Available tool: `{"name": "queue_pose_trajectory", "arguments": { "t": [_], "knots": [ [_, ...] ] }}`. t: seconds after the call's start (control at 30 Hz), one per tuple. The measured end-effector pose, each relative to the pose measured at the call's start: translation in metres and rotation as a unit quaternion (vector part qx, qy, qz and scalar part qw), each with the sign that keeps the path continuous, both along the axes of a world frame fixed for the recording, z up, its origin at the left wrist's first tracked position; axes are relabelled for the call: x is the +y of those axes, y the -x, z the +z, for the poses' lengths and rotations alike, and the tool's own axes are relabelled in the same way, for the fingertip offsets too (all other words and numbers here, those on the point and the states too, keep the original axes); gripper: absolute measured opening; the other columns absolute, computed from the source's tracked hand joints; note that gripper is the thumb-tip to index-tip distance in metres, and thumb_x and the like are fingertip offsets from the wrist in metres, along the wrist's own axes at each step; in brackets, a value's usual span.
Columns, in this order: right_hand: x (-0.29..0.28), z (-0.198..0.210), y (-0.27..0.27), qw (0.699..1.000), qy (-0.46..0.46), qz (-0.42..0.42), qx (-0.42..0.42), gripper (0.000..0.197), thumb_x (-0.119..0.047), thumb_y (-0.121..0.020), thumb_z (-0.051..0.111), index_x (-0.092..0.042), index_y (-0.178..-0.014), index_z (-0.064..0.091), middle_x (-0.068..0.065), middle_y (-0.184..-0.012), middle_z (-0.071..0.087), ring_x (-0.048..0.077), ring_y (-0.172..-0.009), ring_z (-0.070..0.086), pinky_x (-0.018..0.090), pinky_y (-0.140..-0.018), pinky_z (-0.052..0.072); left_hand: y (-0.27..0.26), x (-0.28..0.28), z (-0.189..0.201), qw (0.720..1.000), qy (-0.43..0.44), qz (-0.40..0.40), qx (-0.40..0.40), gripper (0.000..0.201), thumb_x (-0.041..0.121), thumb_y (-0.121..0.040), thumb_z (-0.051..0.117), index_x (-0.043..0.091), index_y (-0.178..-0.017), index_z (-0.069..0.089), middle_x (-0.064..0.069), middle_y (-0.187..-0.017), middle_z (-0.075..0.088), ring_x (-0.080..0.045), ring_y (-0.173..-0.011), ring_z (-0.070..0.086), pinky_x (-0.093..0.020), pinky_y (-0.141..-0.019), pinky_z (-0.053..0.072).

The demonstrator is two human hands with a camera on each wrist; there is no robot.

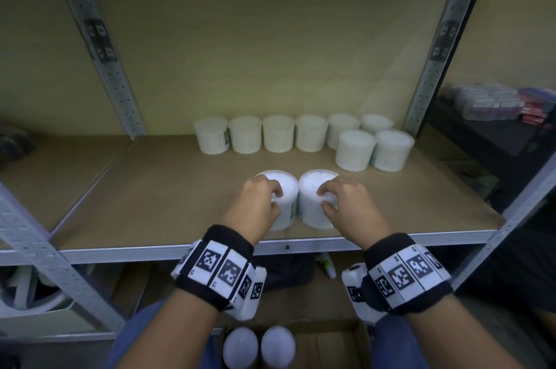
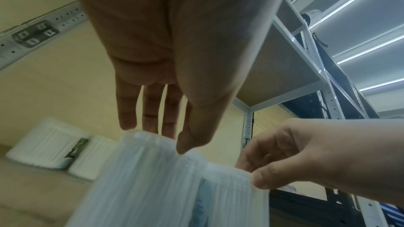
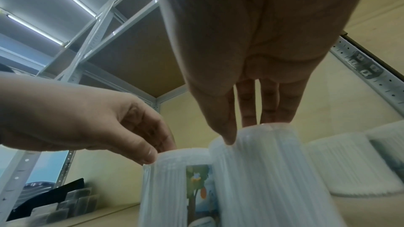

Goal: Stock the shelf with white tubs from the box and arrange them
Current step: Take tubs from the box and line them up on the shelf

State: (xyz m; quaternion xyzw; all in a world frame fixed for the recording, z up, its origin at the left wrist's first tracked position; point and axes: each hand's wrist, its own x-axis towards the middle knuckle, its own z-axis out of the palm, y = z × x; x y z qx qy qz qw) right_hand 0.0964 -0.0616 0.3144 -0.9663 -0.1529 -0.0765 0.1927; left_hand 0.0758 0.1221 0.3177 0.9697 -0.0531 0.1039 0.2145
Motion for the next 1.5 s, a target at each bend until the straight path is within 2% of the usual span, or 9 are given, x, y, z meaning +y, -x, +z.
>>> {"name": "queue_pose_trajectory", "arguments": {
  "t": [0.17, 0.43, 0.57, 0.83, 1.17, 1.5],
  "knots": [
    [0.003, 0.004, -0.026, 1.000, 0.003, -0.017, 0.011, 0.031, -0.012, -0.092, 0.055, -0.014, -0.121, 0.063, 0.006, -0.130, 0.057, 0.022, -0.125, 0.047, 0.027, -0.101, 0.038, -0.030, -0.002, 0.001, 1.000, 0.004, 0.010, 0.015, 0.027, 0.006, -0.087, 0.056, 0.015, -0.111, 0.067, -0.007, -0.123, 0.060, -0.023, -0.111, 0.057, -0.028, -0.091, 0.045],
    [0.007, 0.000, -0.066, 0.999, 0.005, -0.040, 0.009, 0.030, -0.013, -0.091, 0.056, -0.013, -0.121, 0.063, 0.011, -0.128, 0.059, 0.026, -0.122, 0.050, 0.031, -0.100, 0.041, -0.071, -0.005, 0.000, 1.000, 0.017, 0.018, 0.018, 0.026, 0.005, -0.088, 0.058, 0.011, -0.112, 0.068, -0.011, -0.122, 0.061, -0.024, -0.110, 0.059, -0.029, -0.093, 0.045],
    [0.009, -0.001, -0.084, 0.999, -0.001, -0.048, 0.010, 0.028, -0.012, -0.091, 0.057, -0.013, -0.119, 0.064, 0.010, -0.128, 0.058, 0.026, -0.121, 0.051, 0.031, -0.098, 0.041, -0.087, -0.006, 0.002, 0.999, 0.023, 0.020, 0.014, 0.027, 0.003, -0.088, 0.058, 0.007, -0.113, 0.068, -0.012, -0.124, 0.061, -0.024, -0.115, 0.056, -0.028, -0.097, 0.043],
    [0.012, -0.003, -0.116, 0.999, -0.009, -0.052, 0.008, 0.030, -0.007, -0.091, 0.053, -0.011, -0.119, 0.064, 0.010, -0.125, 0.060, 0.026, -0.115, 0.056, 0.029, -0.093, 0.043, -0.117, -0.007, 0.005, 0.999, 0.035, 0.029, 0.022, 0.028, 0.003, -0.088, 0.059, 0.007, -0.114, 0.068, -0.012, -0.125, 0.062, -0.024, -0.117, 0.057, -0.027, -0.100, 0.042],
    [0.012, -0.005, -0.147, 0.998, -0.014, -0.056, 0.008, 0.031, -0.006, -0.092, 0.052, -0.010, -0.120, 0.064, 0.011, -0.126, 0.061, 0.027, -0.117, 0.055, 0.031, -0.096, 0.044, -0.151, -0.007, 0.003, 0.999, 0.033, 0.027, 0.025, 0.027, 0.002, -0.087, 0.059, 0.006, -0.113, 0.068, -0.011, -0.125, 0.063, -0.023, -0.116, 0.058, -0.025, -0.099, 0.042],
    [0.013, -0.007, -0.167, 0.998, -0.006, -0.061, 0.005, 0.034, -0.001, -0.091, 0.049, -0.010, -0.121, 0.062, 0.014, -0.125, 0.060, 0.029, -0.117, 0.054, 0.032, -0.095, 0.044, -0.168, -0.011, 0.000, 0.999, 0.035, 0.029, 0.017, 0.029, 0.001, -0.089, 0.054, 0.006, -0.115, 0.066, -0.014, -0.125, 0.062, -0.026, -0.118, 0.056, -0.028, -0.099, 0.043]
  ]
}}
